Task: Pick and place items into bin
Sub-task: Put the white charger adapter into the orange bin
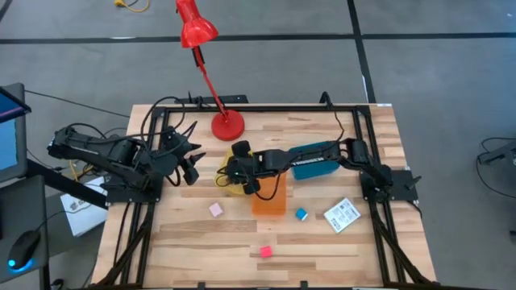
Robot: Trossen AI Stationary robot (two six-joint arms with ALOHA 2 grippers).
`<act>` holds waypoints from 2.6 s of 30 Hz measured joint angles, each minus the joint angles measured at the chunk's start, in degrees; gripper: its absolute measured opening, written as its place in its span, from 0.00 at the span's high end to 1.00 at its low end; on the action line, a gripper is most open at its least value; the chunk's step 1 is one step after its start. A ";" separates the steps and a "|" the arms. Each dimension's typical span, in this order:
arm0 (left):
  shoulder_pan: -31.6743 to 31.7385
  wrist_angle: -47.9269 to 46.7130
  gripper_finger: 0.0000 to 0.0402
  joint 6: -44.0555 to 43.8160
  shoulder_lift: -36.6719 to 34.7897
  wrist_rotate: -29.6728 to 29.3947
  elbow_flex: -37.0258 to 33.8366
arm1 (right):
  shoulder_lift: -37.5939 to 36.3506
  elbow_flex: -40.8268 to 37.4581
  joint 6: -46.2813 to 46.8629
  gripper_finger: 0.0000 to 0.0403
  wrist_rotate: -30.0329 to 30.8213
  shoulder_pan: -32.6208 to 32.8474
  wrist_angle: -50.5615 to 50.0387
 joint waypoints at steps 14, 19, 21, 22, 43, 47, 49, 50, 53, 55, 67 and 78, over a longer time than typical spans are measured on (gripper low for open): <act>-3.00 -0.89 0.70 -3.24 2.41 22.77 -13.40 | -13.54 0.00 10.00 0.55 -0.17 9.45 -8.68; -6.96 7.77 0.70 3.08 5.85 26.95 -17.91 | -19.06 -0.02 18.59 0.55 -0.30 12.60 -16.15; -8.28 10.37 0.70 6.33 8.04 28.35 -18.47 | -20.61 0.00 22.29 0.55 -0.32 13.78 -17.74; -8.91 10.85 0.70 7.48 9.23 28.78 -18.47 | -21.40 0.00 24.12 0.55 -0.34 14.43 -19.34; -10.05 11.20 0.70 14.69 30.23 34.12 -14.70 | -23.81 -0.04 33.07 0.59 -0.53 23.07 -28.50; -10.05 4.70 0.70 15.08 30.72 34.10 -11.08 | -23.81 -0.04 33.07 0.60 -0.54 22.94 -29.30; -10.05 3.81 0.70 16.73 30.72 33.96 -9.31 | -23.81 -0.04 33.07 0.60 -0.51 22.88 -29.30; -10.05 3.67 0.70 18.12 30.72 33.64 -8.59 | -23.81 -0.04 33.07 0.60 -0.50 22.78 -29.30; -10.08 4.12 0.70 24.07 30.70 31.36 -7.25 | -23.81 -0.04 33.17 0.61 -0.50 22.52 -29.30; -10.07 3.85 0.70 29.76 30.70 30.78 -7.17 | -23.81 -0.04 33.81 0.62 -0.51 22.51 -29.30; -9.84 7.52 0.70 39.25 30.70 27.20 -7.22 | -23.81 -0.04 34.99 0.66 -0.52 22.50 -29.29; -9.53 10.07 0.58 47.40 30.77 28.97 -7.74 | -23.81 -0.04 37.93 0.67 -0.52 22.48 -29.24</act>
